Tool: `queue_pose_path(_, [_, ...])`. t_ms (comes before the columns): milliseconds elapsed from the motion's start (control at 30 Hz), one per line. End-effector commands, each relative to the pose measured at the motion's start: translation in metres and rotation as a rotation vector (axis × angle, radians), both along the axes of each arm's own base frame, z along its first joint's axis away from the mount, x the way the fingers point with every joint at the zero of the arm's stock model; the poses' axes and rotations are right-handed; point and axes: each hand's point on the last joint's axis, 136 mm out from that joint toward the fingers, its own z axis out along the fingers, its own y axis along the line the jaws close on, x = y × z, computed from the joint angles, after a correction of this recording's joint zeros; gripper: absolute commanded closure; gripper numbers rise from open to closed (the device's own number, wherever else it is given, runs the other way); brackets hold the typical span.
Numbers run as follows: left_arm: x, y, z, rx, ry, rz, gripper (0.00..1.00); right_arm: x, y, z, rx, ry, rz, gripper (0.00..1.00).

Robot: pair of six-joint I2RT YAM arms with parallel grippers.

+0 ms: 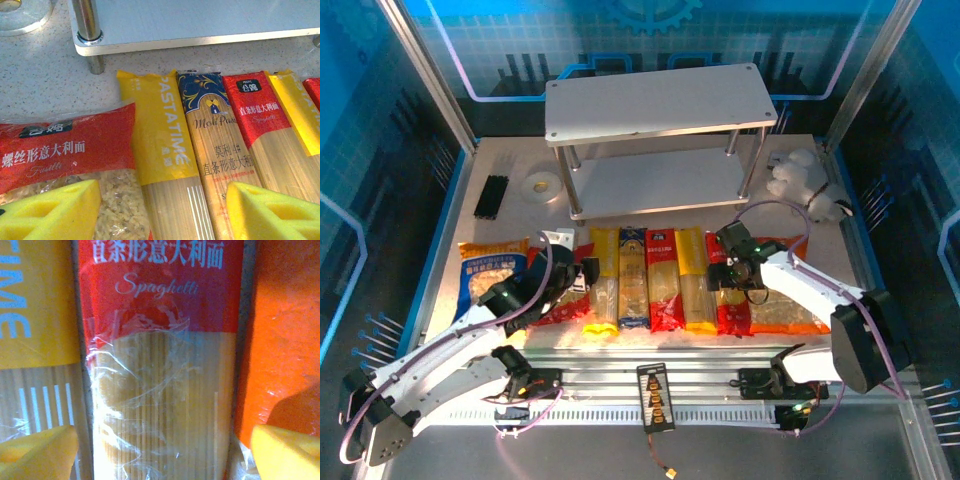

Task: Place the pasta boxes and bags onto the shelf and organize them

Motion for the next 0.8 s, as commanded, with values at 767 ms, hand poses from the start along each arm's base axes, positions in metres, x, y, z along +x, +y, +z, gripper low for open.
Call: queue_pose_path(767, [-0.002,0.011,0.002,0.033,-0.015,0.03,0.3,-0.015,0.002,-0.042,0.024,0.211,-0.032,0.15])
